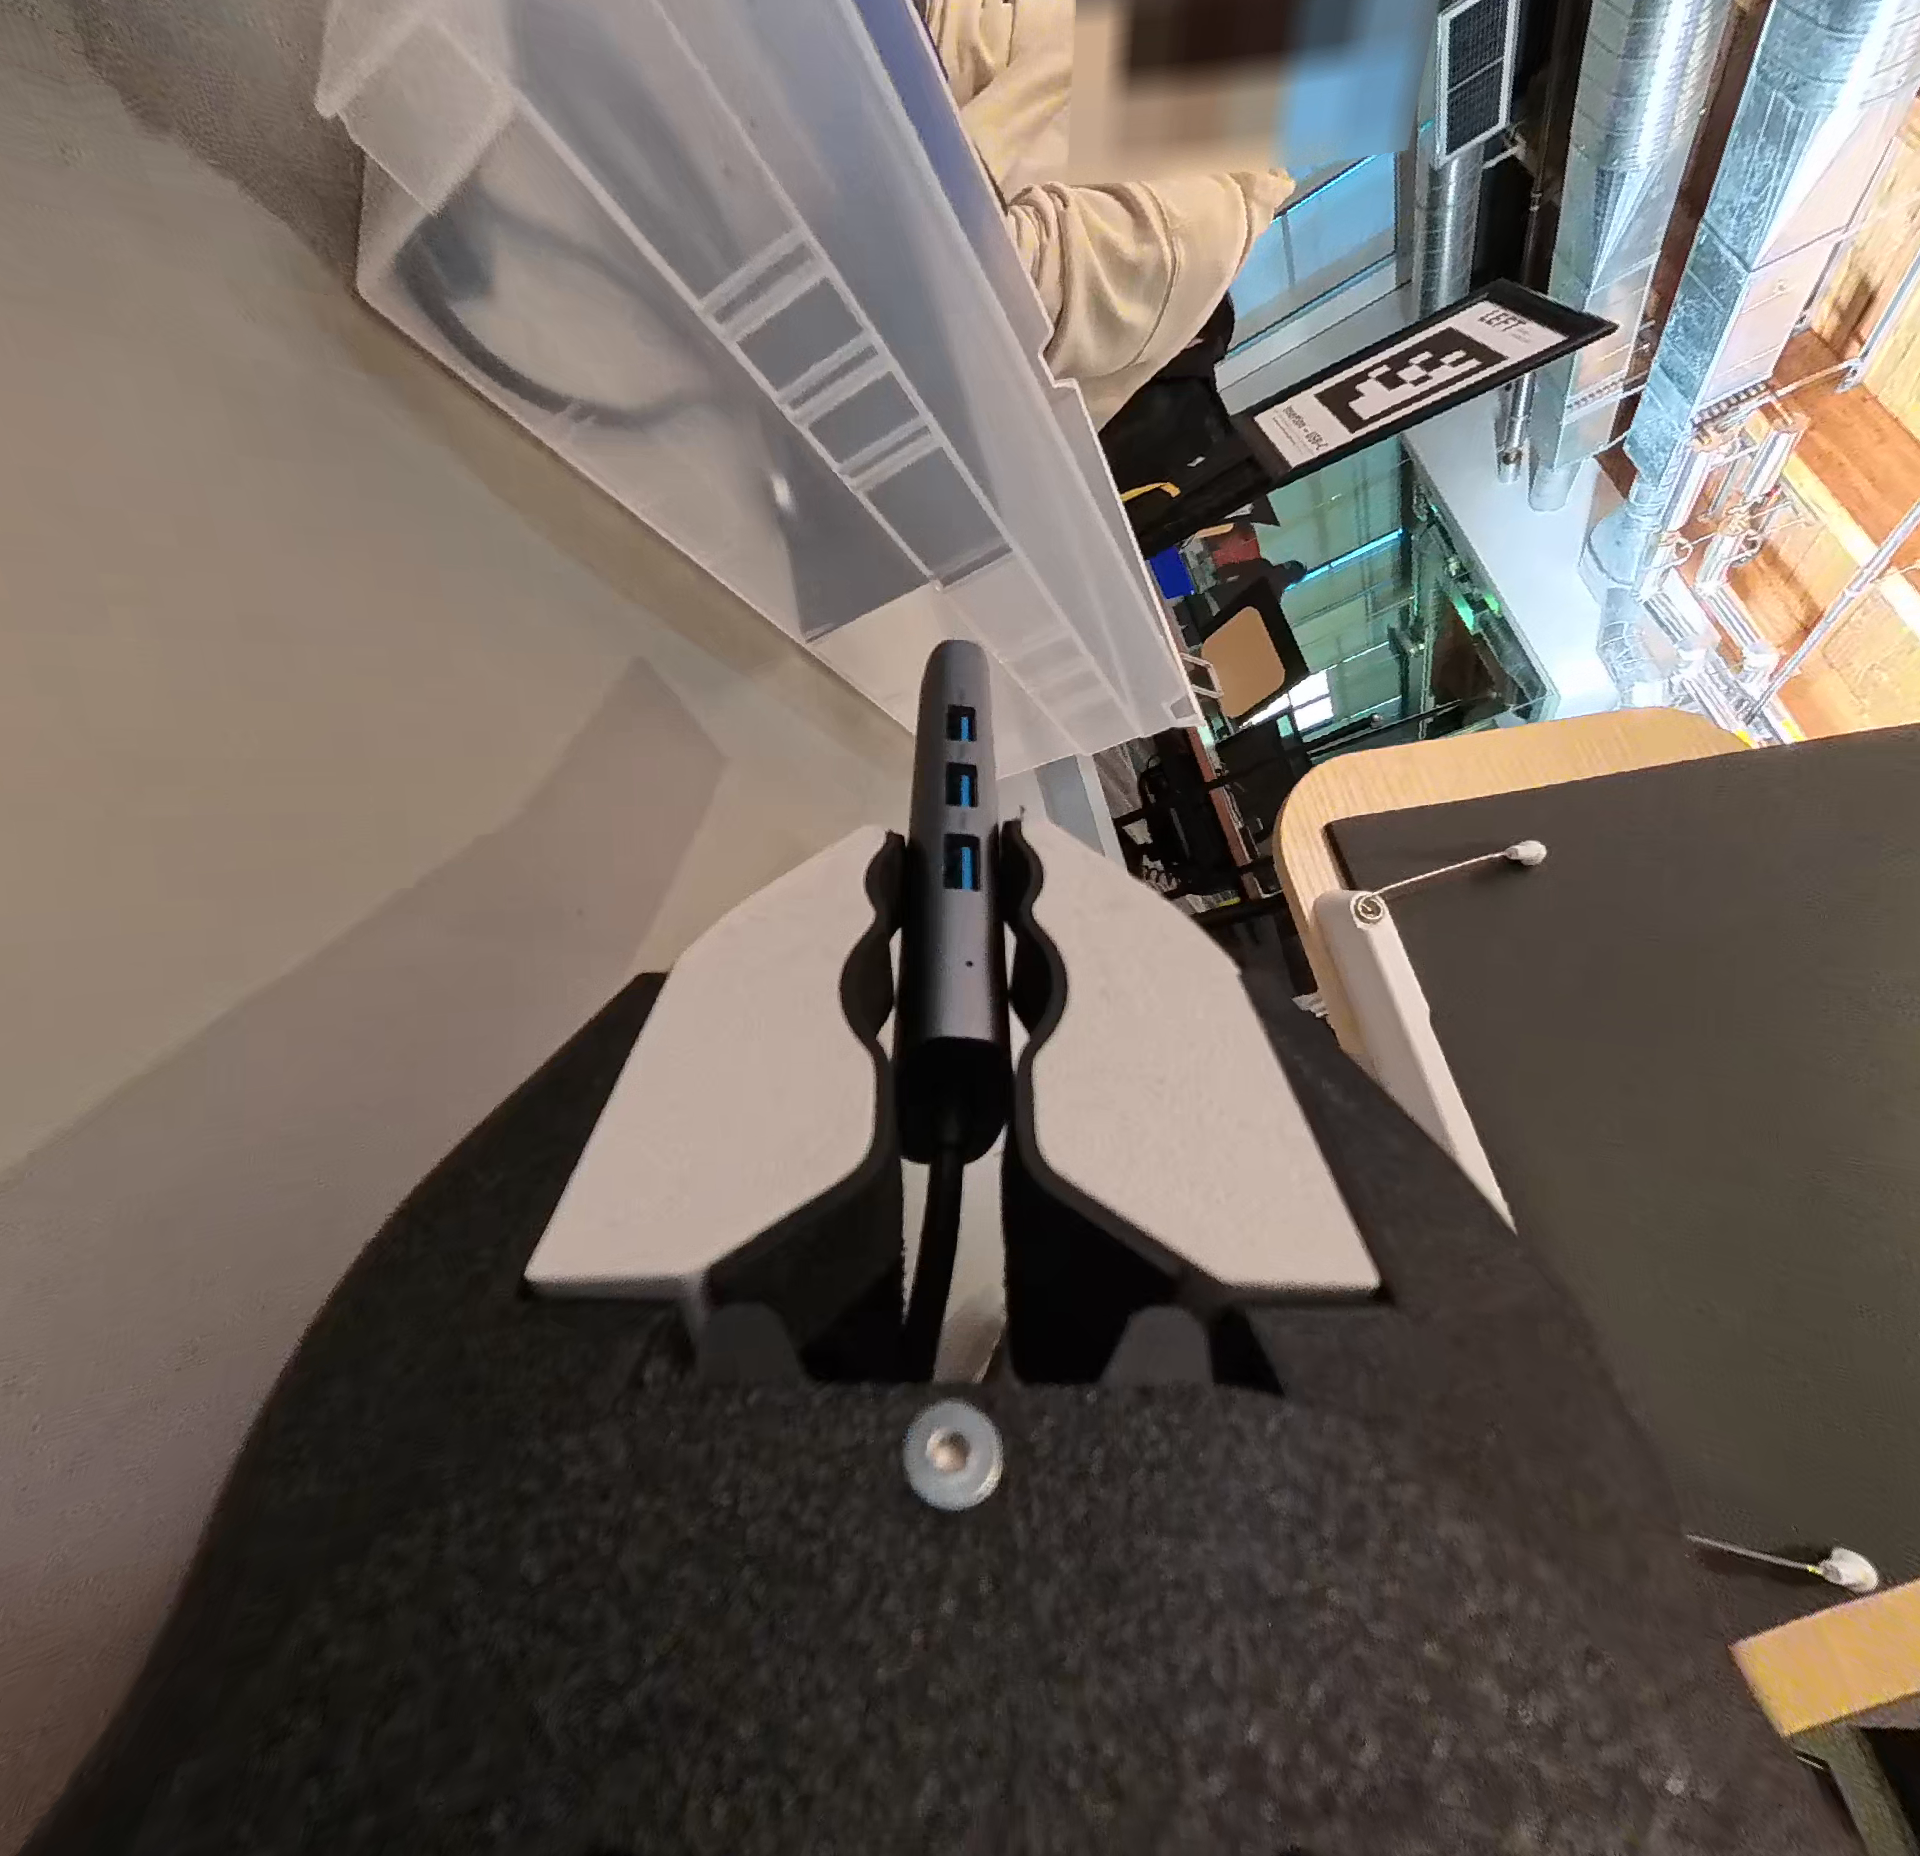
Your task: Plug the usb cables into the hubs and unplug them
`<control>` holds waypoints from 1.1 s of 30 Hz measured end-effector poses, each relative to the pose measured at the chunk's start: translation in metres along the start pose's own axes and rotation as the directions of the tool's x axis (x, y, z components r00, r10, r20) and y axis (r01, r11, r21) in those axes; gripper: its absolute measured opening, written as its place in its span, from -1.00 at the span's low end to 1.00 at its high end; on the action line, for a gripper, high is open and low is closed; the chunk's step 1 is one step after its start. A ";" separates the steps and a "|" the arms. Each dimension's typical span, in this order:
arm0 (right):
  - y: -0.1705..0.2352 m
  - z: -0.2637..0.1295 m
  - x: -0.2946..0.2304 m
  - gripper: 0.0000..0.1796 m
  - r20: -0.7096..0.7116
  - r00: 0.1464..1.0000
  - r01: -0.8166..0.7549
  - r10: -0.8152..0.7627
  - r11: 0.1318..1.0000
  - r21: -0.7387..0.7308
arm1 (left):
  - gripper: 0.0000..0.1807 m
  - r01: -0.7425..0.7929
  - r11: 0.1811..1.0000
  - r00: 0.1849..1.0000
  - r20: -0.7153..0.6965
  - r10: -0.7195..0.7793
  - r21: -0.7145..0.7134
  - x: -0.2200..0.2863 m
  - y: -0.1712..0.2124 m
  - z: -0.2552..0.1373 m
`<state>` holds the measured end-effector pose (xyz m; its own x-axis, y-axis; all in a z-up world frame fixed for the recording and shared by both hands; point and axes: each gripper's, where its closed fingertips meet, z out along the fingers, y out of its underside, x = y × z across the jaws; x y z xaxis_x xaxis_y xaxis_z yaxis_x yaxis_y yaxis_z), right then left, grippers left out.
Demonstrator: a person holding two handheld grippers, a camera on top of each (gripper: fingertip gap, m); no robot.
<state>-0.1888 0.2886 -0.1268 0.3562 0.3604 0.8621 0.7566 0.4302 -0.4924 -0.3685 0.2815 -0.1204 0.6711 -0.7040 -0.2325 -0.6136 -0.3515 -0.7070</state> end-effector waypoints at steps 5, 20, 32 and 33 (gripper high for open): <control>0.001 0.000 -0.001 -0.81 0.007 1.000 -0.005 0.005 1.000 -0.002 | -0.43 0.074 0.951 0.994 -0.053 -0.094 -0.299 -0.081 -0.012 0.047; 0.003 0.000 0.001 -0.81 0.013 0.999 -0.040 0.040 0.999 0.001 | -0.78 -0.159 0.673 0.987 -0.120 0.105 -0.722 -0.110 0.033 0.105; 0.008 -0.001 0.011 -0.81 -0.043 0.999 -0.031 0.030 0.999 -0.029 | -0.95 -0.189 0.878 0.971 0.048 0.233 -0.440 -0.126 -0.036 0.018; 0.009 -0.001 0.013 -0.81 -0.051 0.998 -0.039 0.037 0.999 -0.030 | -0.95 -0.181 0.899 0.973 0.063 0.224 -0.400 -0.126 -0.048 0.003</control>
<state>-0.1771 0.2962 -0.1197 0.4117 0.3334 0.8482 0.7582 0.3911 -0.5217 -0.4219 0.3889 -0.0592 0.5416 -0.7244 -0.4265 -0.8391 -0.4351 -0.3265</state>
